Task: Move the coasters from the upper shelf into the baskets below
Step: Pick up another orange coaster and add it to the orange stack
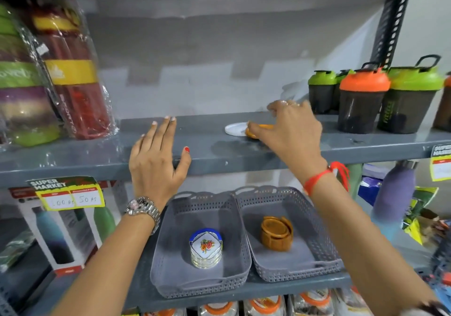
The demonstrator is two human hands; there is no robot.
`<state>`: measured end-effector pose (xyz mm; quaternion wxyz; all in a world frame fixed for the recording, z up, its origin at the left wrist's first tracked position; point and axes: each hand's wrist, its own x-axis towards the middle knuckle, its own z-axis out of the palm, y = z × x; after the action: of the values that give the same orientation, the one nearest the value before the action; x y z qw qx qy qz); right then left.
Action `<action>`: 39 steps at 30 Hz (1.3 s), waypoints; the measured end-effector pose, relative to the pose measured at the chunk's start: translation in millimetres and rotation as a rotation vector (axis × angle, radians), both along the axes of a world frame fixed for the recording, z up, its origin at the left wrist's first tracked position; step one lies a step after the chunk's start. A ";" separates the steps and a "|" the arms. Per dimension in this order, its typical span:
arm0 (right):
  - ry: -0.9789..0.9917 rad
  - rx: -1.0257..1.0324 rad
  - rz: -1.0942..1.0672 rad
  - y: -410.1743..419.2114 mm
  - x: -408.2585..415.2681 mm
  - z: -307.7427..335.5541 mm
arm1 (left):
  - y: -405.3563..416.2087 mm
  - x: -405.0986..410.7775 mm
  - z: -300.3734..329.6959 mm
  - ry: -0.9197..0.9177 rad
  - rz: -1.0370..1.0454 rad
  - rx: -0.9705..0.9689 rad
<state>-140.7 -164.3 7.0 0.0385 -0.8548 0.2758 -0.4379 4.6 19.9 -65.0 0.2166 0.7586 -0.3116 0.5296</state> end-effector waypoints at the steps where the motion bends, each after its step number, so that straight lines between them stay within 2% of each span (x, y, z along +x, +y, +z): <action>1: 0.124 0.044 -0.014 -7.9 6.5 6.9 | 0.0 -0.4 1.4 0.004 0.000 0.001; 3: 0.271 0.153 -0.002 -20.3 18.2 12.1 | 0.6 -1.2 2.6 0.018 -0.005 -0.001; 6: 0.372 0.257 0.023 -29.3 26.8 7.7 | 1.5 -0.8 0.9 0.043 -0.014 0.006; 12: 0.347 0.326 -0.004 -29.8 28.2 1.7 | 1.7 -1.1 1.9 0.064 -0.006 0.015; 18: 0.074 0.184 0.047 -4.2 19.0 5.7 | 1.5 -1.7 1.1 0.069 -0.007 0.012; 27: -0.515 -0.081 0.264 53.7 -22.3 31.1 | 3.4 -4.4 4.7 0.086 0.014 0.051; 35: -0.709 -0.241 0.345 81.5 -56.0 40.2 | 4.4 -8.1 7.4 0.063 0.035 0.062; 39: -0.712 -0.251 0.350 80.2 -62.9 38.9 | 4.6 -7.7 7.6 0.074 0.032 0.070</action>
<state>-203.6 -84.2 45.9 0.1007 -0.6821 0.0400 -0.7232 -3.1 24.5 -57.5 0.1927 0.7896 -0.3095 0.4935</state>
